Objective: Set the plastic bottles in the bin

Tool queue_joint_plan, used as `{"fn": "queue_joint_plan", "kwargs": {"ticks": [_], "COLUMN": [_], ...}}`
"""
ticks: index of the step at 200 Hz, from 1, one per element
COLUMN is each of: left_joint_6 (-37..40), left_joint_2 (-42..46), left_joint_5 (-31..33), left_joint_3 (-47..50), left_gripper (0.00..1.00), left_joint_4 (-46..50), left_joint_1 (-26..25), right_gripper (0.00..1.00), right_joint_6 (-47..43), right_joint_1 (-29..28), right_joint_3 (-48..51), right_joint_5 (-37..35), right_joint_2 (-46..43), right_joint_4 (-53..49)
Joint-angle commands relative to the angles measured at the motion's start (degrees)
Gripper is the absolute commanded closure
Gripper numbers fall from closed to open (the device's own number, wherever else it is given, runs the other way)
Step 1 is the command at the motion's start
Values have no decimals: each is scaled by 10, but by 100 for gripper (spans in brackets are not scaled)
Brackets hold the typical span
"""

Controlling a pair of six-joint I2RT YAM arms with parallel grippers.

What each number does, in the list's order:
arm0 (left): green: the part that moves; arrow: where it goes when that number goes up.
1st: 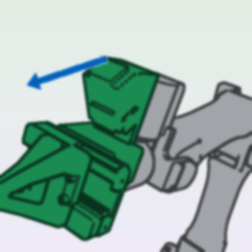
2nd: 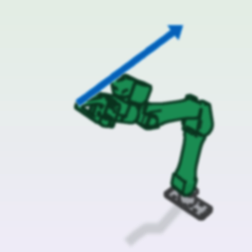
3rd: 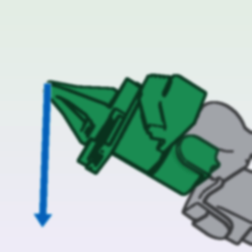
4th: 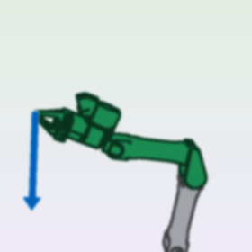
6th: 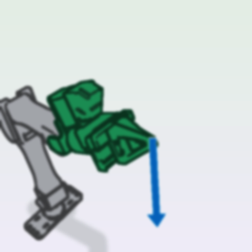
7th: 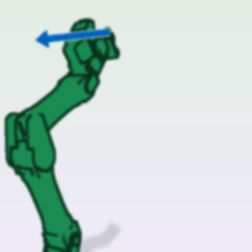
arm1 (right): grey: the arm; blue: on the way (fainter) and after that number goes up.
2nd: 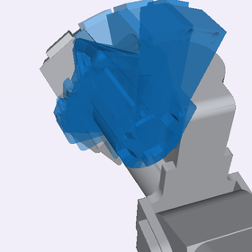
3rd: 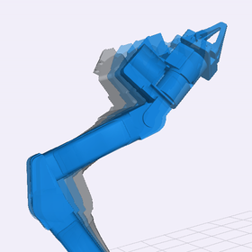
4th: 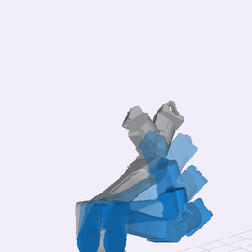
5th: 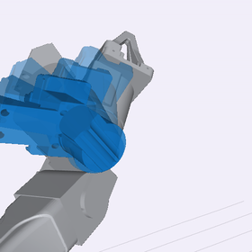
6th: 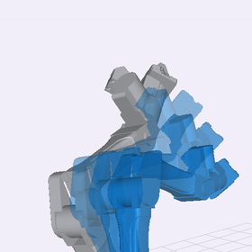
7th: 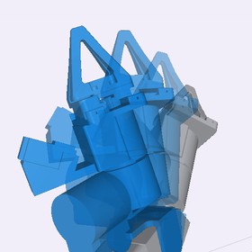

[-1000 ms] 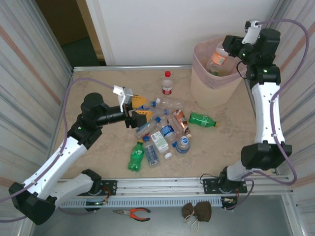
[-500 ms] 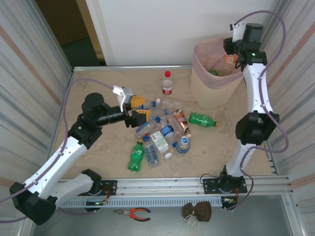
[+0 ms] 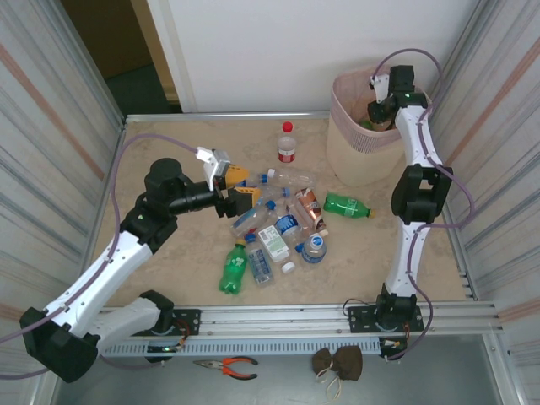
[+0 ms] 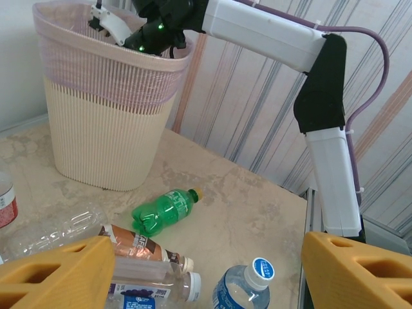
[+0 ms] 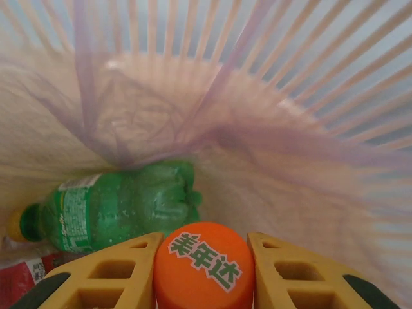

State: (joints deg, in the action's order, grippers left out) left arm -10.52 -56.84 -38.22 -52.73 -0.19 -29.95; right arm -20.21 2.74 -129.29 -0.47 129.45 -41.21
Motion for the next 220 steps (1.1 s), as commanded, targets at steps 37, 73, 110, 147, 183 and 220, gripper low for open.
{"fn": "queue_joint_plan", "kwargs": {"ticks": [37,73,110,147,183,220], "left_joint_6": [-11,-17,-20,-18,-14,-19], "left_joint_2": [6,1,5,17,23,24], "left_joint_5": [9,9,12,23,40,43], "left_joint_3": [7,3,6,6,8,8], "left_gripper": [23,24,24,24,24,24], "left_joint_4": [-9,-13,-7,10,30,33], "left_joint_1": [6,7,7,7,7,6], "right_gripper": [74,67,49,40,40,39], "right_joint_6": [2,13,25,38,48,52], "right_joint_1": [4,6,4,1,1,-3], "right_joint_3": [5,12,12,12,12,25], "right_joint_5": [-11,-18,-19,-12,-10,-13], "right_joint_2": [47,61,56,34,5,-35], "right_joint_4": [-15,-8,-6,-3,-3,-2]}}
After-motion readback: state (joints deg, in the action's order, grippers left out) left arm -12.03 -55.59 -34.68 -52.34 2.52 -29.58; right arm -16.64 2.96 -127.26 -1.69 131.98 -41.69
